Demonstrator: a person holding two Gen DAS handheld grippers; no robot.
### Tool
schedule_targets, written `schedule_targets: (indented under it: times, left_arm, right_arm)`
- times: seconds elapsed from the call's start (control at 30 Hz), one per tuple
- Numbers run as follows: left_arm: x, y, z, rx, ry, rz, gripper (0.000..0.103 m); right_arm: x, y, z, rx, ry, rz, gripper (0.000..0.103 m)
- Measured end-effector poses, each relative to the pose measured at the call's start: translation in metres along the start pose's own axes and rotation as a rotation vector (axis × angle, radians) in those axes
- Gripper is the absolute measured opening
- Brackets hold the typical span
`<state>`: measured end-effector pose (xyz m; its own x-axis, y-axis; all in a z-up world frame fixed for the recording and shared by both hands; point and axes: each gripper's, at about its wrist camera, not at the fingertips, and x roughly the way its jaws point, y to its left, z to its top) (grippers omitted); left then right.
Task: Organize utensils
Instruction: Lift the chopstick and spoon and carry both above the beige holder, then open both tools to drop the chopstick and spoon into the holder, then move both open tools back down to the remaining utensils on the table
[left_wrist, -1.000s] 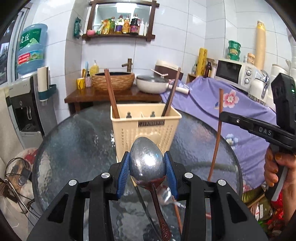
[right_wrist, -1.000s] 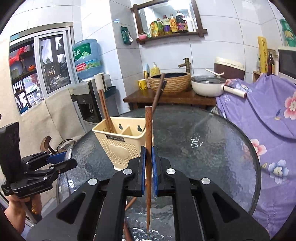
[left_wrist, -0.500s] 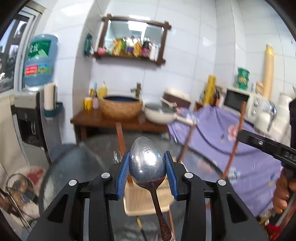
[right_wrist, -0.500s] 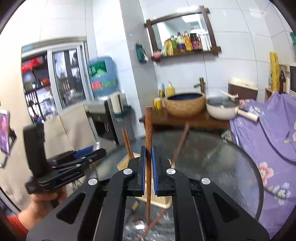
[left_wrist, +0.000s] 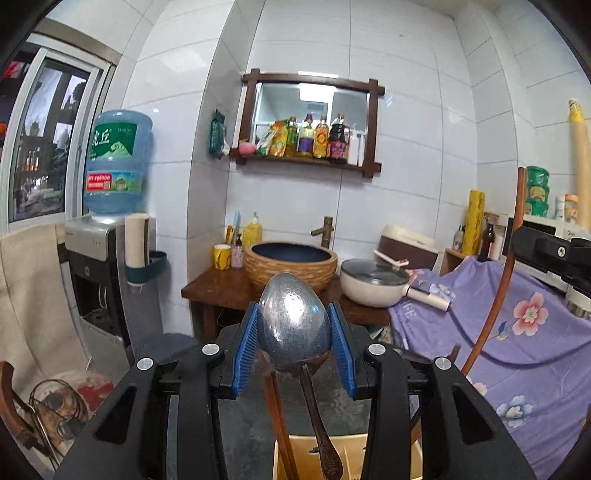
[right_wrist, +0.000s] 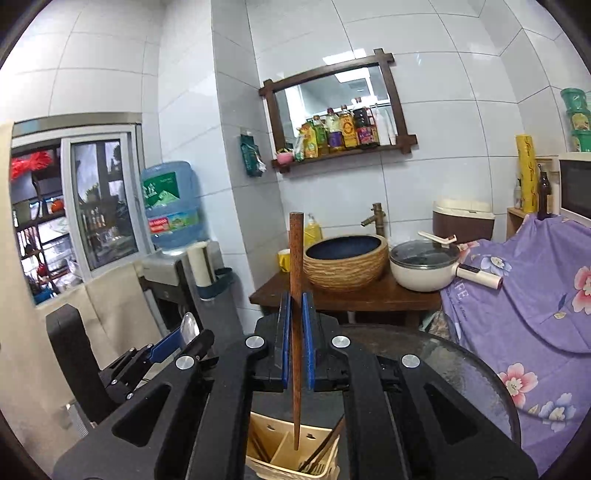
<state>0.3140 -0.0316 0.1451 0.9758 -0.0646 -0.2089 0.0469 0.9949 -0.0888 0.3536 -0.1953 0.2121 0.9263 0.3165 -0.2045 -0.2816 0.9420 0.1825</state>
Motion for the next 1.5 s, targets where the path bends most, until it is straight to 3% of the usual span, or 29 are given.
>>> schedule_targets:
  times: [0.4,0.83,0.9,0.93,0.97,1.0,1.17,1.33,1.5]
  left_arm:
    - [0.006,0.006,-0.051,0.016,0.013,0.019,0.037]
    - [-0.004,0.012,-0.088,0.041,0.05,-0.046,0.037]
    - [-0.009,0.012,-0.088,0.049,0.044,-0.053,0.047]
    - [-0.013,0.013,-0.088,0.053,0.038,-0.057,0.057]
    - [-0.017,0.014,-0.088,0.054,0.03,-0.058,0.06]
    - [-0.021,0.014,-0.089,0.054,0.022,-0.06,0.061]
    - [-0.044,0.022,-0.095,0.036,0.013,-0.068,0.078]
    - [-0.063,0.034,-0.104,-0.003,0.042,-0.071,0.093]
    - [-0.071,0.046,-0.123,-0.043,0.192,-0.089,0.096]
  right_arm:
    - [0.028,-0.008,-0.079,-0.014,0.057,-0.04,0.007]
    - [0.038,-0.023,-0.11,0.018,0.159,-0.037,0.008]
    - [0.038,-0.025,-0.113,0.016,0.165,-0.041,0.018]
    - [0.037,-0.025,-0.115,0.01,0.16,-0.048,0.027]
    - [0.035,-0.026,-0.116,0.013,0.154,-0.042,0.044]
    - [0.032,-0.028,-0.117,0.021,0.143,-0.037,0.05]
    - [0.019,-0.031,-0.117,0.026,0.133,-0.031,0.05]
    - [-0.002,-0.031,-0.125,0.022,0.139,-0.035,0.057]
    - [-0.033,-0.026,-0.146,0.011,0.167,-0.022,0.064]
